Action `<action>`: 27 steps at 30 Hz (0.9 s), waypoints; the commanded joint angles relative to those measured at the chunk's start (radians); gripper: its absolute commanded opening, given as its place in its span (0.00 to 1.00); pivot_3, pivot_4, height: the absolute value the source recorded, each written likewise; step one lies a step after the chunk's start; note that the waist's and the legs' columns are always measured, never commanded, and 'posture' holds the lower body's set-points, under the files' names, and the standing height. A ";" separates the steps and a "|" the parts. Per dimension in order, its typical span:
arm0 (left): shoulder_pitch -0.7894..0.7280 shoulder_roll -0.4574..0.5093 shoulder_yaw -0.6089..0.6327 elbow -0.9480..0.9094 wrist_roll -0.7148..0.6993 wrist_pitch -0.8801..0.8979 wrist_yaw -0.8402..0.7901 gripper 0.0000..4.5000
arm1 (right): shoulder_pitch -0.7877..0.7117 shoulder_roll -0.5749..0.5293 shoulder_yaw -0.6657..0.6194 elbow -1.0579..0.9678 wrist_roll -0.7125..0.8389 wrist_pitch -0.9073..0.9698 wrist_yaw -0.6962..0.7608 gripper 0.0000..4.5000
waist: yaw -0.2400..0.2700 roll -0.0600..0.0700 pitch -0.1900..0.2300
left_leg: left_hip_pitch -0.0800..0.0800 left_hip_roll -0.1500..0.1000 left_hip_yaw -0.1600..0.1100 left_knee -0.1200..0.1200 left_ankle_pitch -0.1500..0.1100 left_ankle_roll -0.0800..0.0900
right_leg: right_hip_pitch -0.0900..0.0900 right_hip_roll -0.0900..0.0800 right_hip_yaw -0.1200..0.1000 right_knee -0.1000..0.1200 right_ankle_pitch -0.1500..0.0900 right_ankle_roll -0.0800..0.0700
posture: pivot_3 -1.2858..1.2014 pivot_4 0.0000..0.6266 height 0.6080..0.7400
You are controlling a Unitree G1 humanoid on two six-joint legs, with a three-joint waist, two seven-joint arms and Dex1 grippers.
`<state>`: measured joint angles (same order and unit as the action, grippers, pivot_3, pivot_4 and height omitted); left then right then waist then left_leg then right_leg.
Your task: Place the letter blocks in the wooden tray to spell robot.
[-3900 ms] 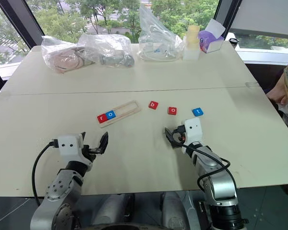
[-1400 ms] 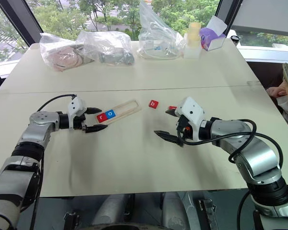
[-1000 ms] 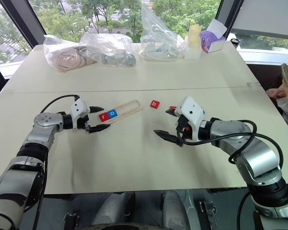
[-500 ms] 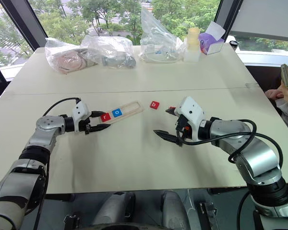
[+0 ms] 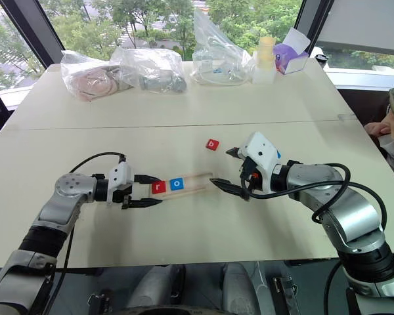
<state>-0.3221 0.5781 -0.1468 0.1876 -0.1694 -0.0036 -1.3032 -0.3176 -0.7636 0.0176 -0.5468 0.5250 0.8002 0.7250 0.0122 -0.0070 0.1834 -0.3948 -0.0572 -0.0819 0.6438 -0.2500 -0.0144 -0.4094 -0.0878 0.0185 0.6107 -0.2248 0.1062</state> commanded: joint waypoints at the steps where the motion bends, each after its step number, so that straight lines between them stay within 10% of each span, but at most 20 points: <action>1: 0.046 0.004 -0.080 -0.058 0.013 0.037 -0.028 0.54 | -0.007 -0.001 -0.013 -0.033 0.006 -0.004 -0.003 1.00 | 0.001 0.000 0.000 | 0.000 0.000 0.000 0.000 0.000 0.000 | 0.000 0.000 0.000 0.000 0.000 0.000 | 0.52 0.24 1.00; 16: 0.102 0.008 -0.143 -0.114 0.093 -0.022 0.062 0.54 | -0.019 0.007 0.005 -0.019 -0.002 -0.012 -0.005 1.00 | 0.003 0.000 0.000 | -0.001 0.000 0.000 0.000 0.000 0.000 | 0.000 0.000 0.000 -0.001 -0.001 0.001 | 0.52 0.24 1.00; 20: 0.111 0.008 -0.138 -0.125 0.081 0.003 0.082 0.95 | -0.030 0.019 0.014 -0.007 -0.006 -0.014 -0.011 1.00 | 0.002 0.000 0.000 | -0.001 0.000 0.000 0.000 0.000 0.000 | 0.000 0.000 0.000 -0.001 -0.001 0.001 | 0.52 0.24 1.00; 27: 0.171 0.030 -0.074 -0.202 0.028 0.016 0.145 0.99 | -0.085 0.069 0.083 0.062 -0.051 -0.051 -0.003 1.00 | -0.001 0.000 0.000 | -0.001 0.000 0.000 -0.001 0.000 0.000 | -0.001 0.000 0.000 -0.001 -0.001 0.001 | 0.52 0.24 1.00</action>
<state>-0.1803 0.5887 -0.2185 -0.0243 -0.1476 -0.0205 -1.1656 -0.3776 -0.7005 0.1004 -0.4796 0.4833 0.7762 0.7144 0.0108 -0.0070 0.1837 -0.3961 -0.0571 -0.0821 0.6427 -0.2501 -0.0144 -0.4114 -0.0880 0.0184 0.6100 -0.2258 0.1069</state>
